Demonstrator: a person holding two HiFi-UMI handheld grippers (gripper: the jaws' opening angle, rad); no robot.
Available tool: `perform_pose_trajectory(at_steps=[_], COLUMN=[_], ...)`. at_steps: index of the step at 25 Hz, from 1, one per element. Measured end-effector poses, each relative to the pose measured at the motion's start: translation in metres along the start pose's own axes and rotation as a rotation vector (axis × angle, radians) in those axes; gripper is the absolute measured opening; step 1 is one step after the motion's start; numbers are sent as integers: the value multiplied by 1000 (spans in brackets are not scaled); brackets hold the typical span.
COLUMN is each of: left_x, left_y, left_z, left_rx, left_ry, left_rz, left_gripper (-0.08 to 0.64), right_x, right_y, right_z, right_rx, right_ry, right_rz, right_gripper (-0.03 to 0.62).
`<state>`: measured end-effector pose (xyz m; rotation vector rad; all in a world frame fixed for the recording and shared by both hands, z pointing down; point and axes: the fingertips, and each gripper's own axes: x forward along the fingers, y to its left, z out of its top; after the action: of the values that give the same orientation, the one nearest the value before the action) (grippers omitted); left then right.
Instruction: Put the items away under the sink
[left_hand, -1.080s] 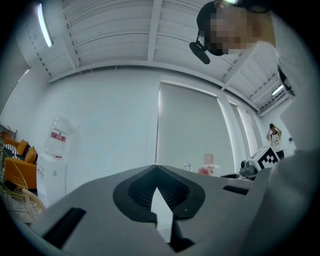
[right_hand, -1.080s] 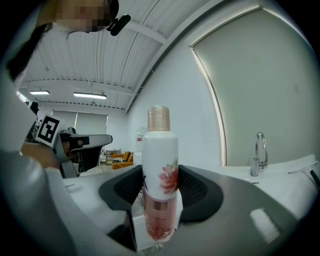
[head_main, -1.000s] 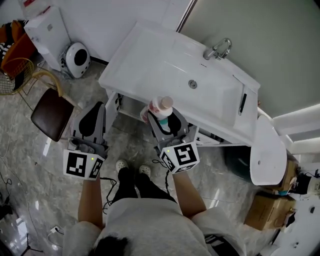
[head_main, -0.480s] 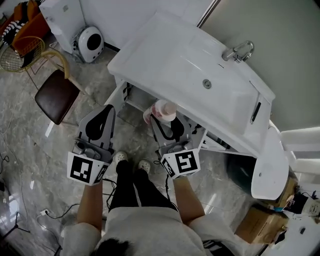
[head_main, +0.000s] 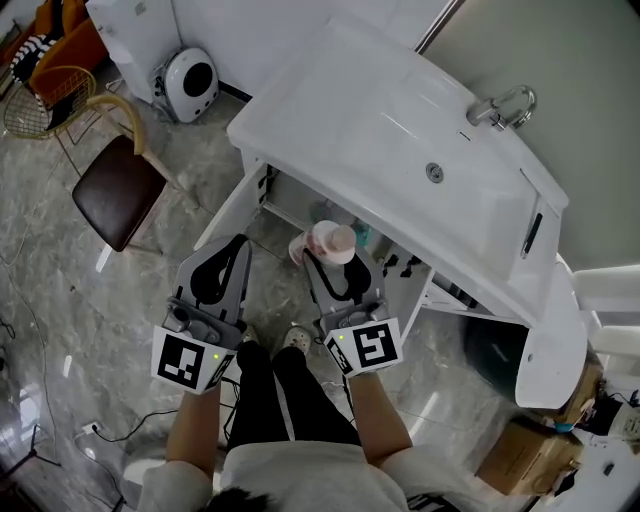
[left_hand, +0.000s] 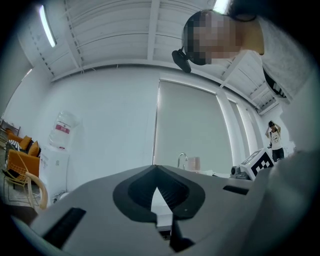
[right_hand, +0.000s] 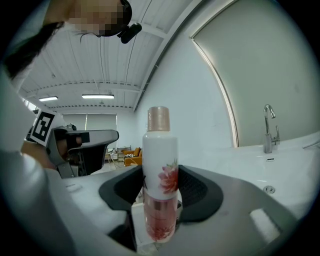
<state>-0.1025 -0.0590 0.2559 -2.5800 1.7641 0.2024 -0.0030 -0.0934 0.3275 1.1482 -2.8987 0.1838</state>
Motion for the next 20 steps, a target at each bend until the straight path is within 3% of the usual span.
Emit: perform_pose_trajectory(at_steps=[9, 20], left_x=[-6, -2], left_y=[27, 22], left_z=[-65, -177], left_rx=[-15, -3], left_ry=[84, 133], left_rz=[-38, -106], left_gripper=[-2, -2], right_x=[29, 57], right_y=[10, -10], right_z=[-43, -145], right_rx=[-8, -20], right_ry=[-24, 1], right_rz=[-27, -37], right_gripper=[227, 227])
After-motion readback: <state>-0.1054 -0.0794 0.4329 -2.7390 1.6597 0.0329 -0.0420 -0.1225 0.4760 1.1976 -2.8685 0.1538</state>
